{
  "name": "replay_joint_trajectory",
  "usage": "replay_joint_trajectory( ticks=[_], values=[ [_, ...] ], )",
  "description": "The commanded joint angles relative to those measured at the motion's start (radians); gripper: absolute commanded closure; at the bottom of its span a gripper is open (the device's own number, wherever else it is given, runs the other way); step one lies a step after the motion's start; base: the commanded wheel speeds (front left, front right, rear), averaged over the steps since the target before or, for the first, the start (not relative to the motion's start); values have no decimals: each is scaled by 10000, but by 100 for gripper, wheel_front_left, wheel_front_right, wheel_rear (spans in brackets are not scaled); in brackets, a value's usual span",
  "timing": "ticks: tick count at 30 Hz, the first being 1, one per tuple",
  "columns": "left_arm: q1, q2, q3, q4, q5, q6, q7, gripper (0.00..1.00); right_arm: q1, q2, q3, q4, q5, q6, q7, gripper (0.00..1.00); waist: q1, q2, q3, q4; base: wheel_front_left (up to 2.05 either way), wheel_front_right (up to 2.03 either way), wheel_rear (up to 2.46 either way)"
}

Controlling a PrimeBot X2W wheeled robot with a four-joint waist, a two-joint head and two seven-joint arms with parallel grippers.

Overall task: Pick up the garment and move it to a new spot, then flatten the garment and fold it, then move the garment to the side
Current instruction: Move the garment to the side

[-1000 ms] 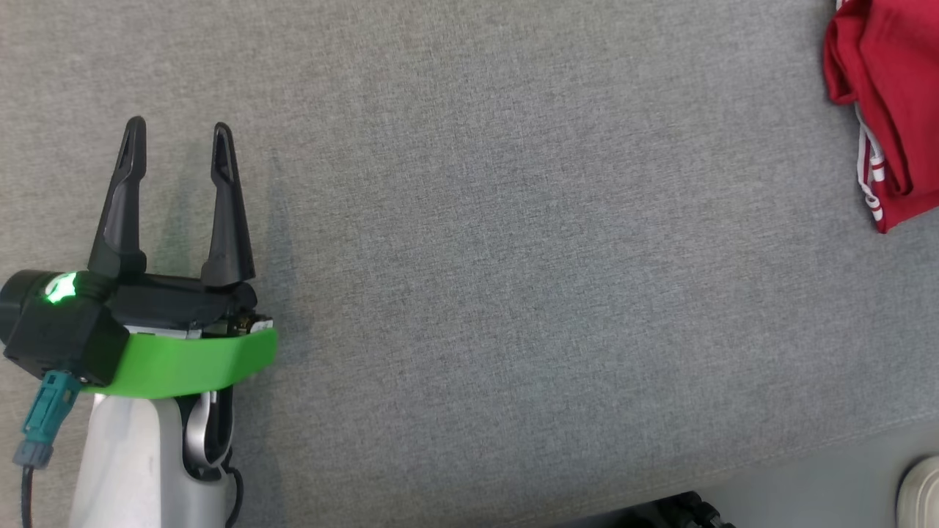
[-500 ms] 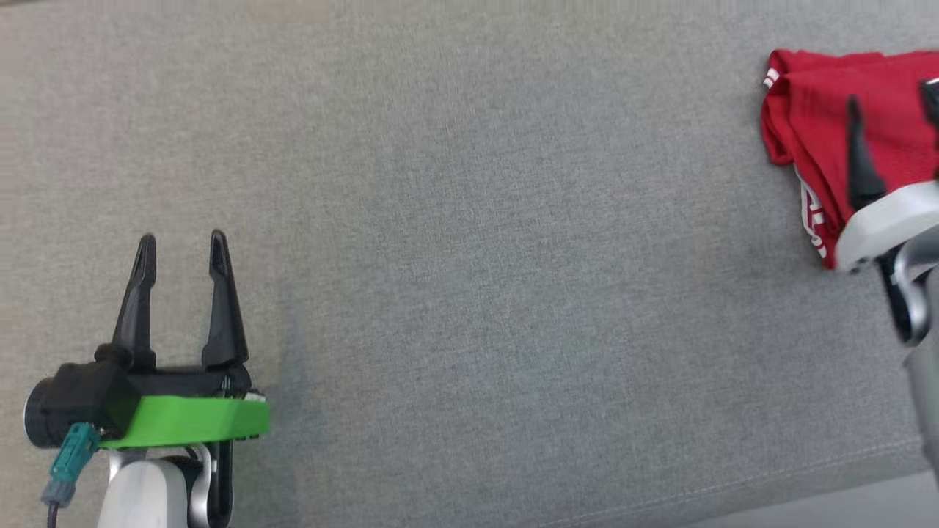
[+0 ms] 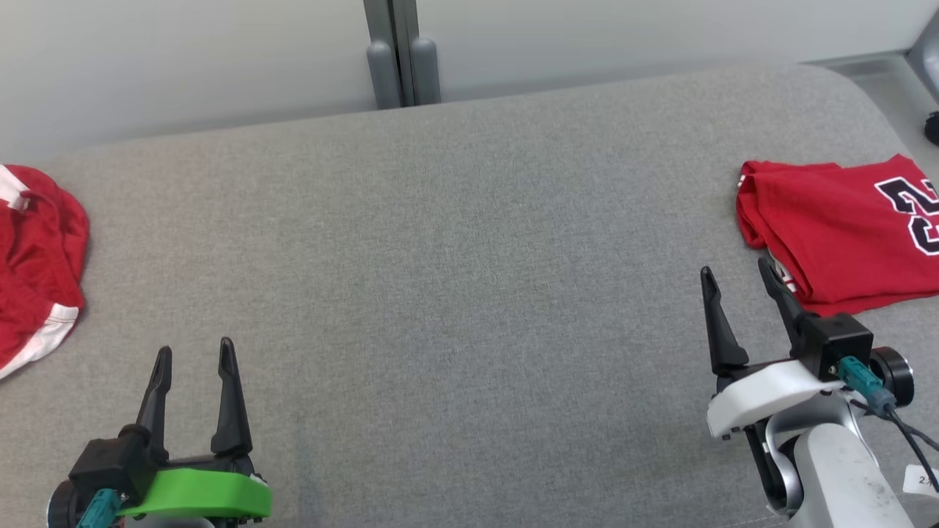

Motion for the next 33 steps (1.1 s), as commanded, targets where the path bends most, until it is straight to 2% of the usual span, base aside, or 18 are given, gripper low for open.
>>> replay_joint_trajectory(
  ticks=[1, 7, 17, 33],
  values=[
    [228, -2, 4, 106, 1, 64, 2, 0, 266, 76, -53, -91, -42, -19, 29, 0, 1, 0, -945, 282, 0, 0, 0],
    [452, -1, -7, 478, 12, 84, 2, 0, 684, 333, 178, -79, -62, -19, 34, 0, 1, 0, -1212, 115, 0, 0, 0],
    [797, -1, -89, 365, -244, 247, 2, 0, 964, 411, 377, 35, 132, -19, 104, 0, 1, 0, -1419, -117, 0, 0, 0],
    [714, -1, -177, 482, -296, 219, 2, 0, 856, 444, 263, 505, 154, -19, 152, 0, 1, 0, -1236, -51, 0, 0, 0]
  ],
)
